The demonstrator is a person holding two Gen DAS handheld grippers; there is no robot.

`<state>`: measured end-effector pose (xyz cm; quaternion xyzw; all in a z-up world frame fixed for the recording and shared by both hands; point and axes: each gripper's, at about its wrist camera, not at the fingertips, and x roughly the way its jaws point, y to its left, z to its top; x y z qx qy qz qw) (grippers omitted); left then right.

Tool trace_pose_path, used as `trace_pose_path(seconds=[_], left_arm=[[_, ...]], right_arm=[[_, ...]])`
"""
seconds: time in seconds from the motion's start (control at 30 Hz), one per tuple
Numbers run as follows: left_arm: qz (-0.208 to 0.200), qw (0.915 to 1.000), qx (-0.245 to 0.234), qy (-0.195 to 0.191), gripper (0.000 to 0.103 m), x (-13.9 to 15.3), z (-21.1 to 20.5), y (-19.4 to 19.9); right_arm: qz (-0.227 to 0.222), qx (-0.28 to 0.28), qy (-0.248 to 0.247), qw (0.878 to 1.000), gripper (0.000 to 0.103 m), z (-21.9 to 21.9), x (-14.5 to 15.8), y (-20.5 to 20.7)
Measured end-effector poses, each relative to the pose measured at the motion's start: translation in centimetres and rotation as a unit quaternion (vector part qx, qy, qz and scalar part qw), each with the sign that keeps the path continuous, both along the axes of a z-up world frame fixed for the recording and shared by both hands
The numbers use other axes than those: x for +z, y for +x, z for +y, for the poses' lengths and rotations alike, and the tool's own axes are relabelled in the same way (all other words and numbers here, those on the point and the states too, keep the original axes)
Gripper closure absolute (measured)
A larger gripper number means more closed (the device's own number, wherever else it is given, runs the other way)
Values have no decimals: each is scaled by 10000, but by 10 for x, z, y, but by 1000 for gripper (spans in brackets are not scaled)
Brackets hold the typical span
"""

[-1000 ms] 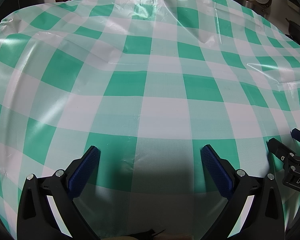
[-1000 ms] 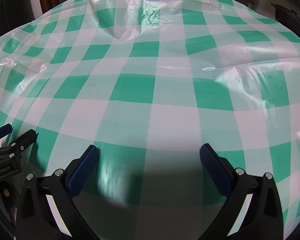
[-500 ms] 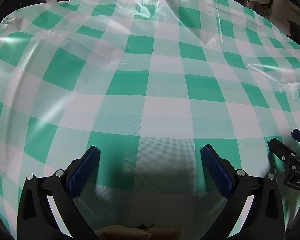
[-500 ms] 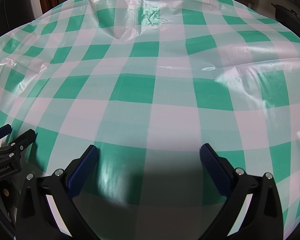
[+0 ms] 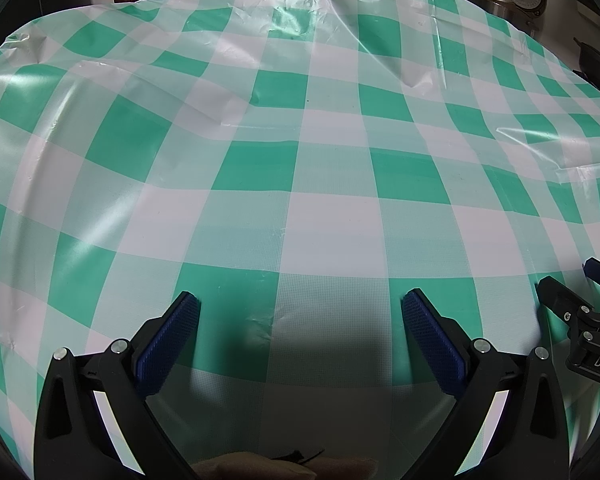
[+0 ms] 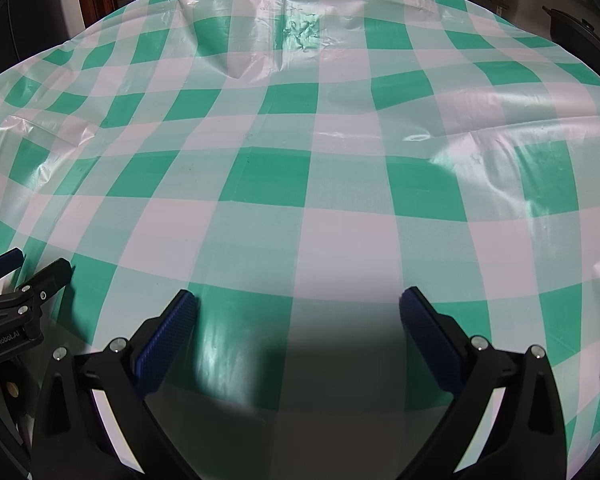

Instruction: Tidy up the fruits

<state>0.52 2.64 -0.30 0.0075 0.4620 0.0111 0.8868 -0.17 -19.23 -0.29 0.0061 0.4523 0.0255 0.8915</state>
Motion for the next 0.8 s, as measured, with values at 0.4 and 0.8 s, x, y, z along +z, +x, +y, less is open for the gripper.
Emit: trace_pose_path(seconds=[0.4, 0.8], left_arm=[[1, 10000, -2, 3, 4, 0, 1, 0], [1, 10000, -4, -1, 4, 0, 1, 0]], right_arm=[[0, -1, 1, 10000, 1, 0, 0, 0], [1, -1, 1, 10000, 1, 0, 0, 0]])
